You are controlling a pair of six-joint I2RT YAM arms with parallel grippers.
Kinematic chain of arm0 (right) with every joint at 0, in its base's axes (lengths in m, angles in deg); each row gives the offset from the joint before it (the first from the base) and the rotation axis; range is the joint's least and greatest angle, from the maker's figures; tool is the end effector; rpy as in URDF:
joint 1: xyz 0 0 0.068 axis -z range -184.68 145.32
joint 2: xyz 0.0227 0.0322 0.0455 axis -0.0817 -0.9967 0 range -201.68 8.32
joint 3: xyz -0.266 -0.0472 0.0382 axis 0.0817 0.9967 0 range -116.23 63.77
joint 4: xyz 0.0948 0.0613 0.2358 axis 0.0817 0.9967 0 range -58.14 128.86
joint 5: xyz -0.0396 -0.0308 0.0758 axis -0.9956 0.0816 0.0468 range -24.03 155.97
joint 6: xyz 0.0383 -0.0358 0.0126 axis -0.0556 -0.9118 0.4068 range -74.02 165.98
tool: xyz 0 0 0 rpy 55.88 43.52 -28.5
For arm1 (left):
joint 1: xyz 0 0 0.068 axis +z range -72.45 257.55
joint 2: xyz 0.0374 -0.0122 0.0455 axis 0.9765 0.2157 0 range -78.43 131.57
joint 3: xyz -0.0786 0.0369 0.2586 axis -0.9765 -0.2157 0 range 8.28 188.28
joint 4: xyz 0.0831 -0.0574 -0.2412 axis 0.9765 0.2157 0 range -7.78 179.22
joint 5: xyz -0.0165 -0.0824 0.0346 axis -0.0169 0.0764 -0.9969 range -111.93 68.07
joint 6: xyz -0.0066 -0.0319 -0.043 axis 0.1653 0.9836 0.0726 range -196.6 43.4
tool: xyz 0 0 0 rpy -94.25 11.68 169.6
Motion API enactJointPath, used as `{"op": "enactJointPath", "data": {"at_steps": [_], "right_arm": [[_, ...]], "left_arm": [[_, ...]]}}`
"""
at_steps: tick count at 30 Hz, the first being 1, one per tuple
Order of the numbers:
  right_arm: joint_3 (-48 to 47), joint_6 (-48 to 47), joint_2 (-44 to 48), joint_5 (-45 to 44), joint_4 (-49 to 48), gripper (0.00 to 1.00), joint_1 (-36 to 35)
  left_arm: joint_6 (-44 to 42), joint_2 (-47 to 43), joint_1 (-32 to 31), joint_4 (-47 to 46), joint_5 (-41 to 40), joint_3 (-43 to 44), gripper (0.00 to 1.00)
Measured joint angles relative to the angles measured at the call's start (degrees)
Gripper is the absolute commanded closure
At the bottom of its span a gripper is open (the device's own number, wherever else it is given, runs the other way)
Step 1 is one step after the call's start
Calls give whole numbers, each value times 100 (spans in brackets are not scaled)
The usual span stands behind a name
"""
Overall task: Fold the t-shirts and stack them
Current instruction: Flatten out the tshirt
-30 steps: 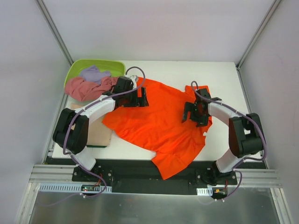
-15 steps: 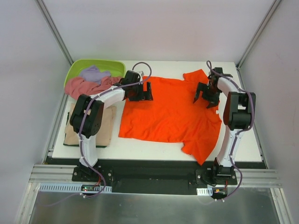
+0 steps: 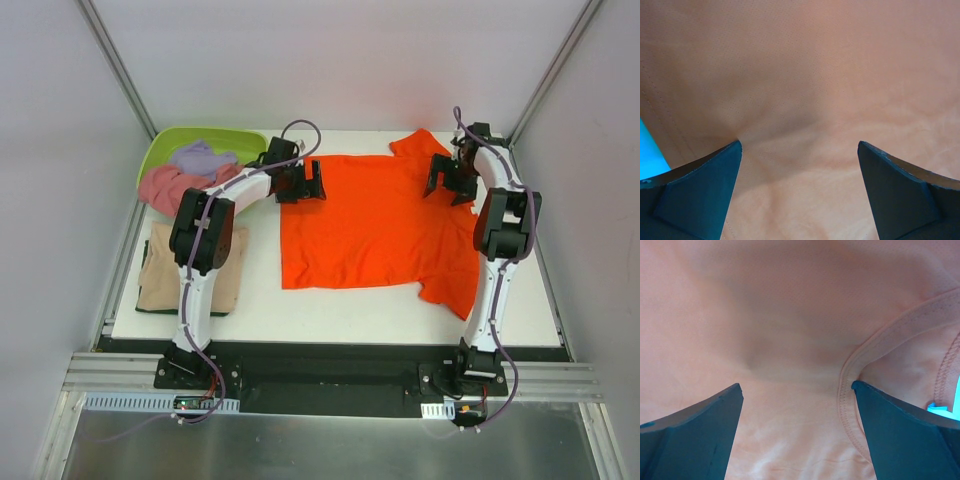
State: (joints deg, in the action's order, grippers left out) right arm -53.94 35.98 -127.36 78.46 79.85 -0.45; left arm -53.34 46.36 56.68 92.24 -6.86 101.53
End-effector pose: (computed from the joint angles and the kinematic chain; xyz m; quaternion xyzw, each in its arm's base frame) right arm 0.5039 -0.0295 0.1802 -0.0715 0.9699 0.0799 0.2186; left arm 0.4563 -0.1839 0.1814 0.0348 0.9050 -0.2637 0.3320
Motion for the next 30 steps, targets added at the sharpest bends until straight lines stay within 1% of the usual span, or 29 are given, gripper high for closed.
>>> {"op": "enactJointPath", "data": {"at_steps": [3,5,7,8,10,13,17,20,22,24,26,28,30], "right_arm": [[-304,-111,-155,22,55,3,22],[-317,-155,-146,-11,94,4,20],[-142,-175,11,-111,81,4,17],[98,-170,201,-175,66,4,11],[750,-133,780,-330,11,4,-35],[2413,46,2396,-579,-334,4,-212],[4500,549,4719,-693,-966,4,-820],[5910,1069,5901,-597,-1432,4,-1263],[6819,1425,6389,-588,-1602,4,-1300],[7545,1700,6669,-643,-1650,4,-1241],[8017,1856,6883,-688,-1668,4,-1196],[8321,1965,7084,-704,-1720,4,-1130],[8450,2031,7125,-693,-1853,4,-994]], "left_arm": [[0,232,33,105,22,404,1],[-4,275,35,177,72,542,1],[-17,232,28,260,109,573,1],[-31,177,22,284,92,551,1],[-48,-63,-22,304,-11,337,1],[-74,-734,-212,358,-227,-227,1],[9,-2006,-660,354,-358,-1252,1],[155,-2811,-1045,164,-358,-2061,1],[337,-3141,-1300,-57,-304,-2656,1],[516,-3241,-1456,-295,-166,-3187,1],[723,-3246,-1504,-573,-98,-3788,1],[883,-3233,-1504,-649,-81,-4288,1],[988,-3287,-1453,-809,-37,-4472,1]]}}
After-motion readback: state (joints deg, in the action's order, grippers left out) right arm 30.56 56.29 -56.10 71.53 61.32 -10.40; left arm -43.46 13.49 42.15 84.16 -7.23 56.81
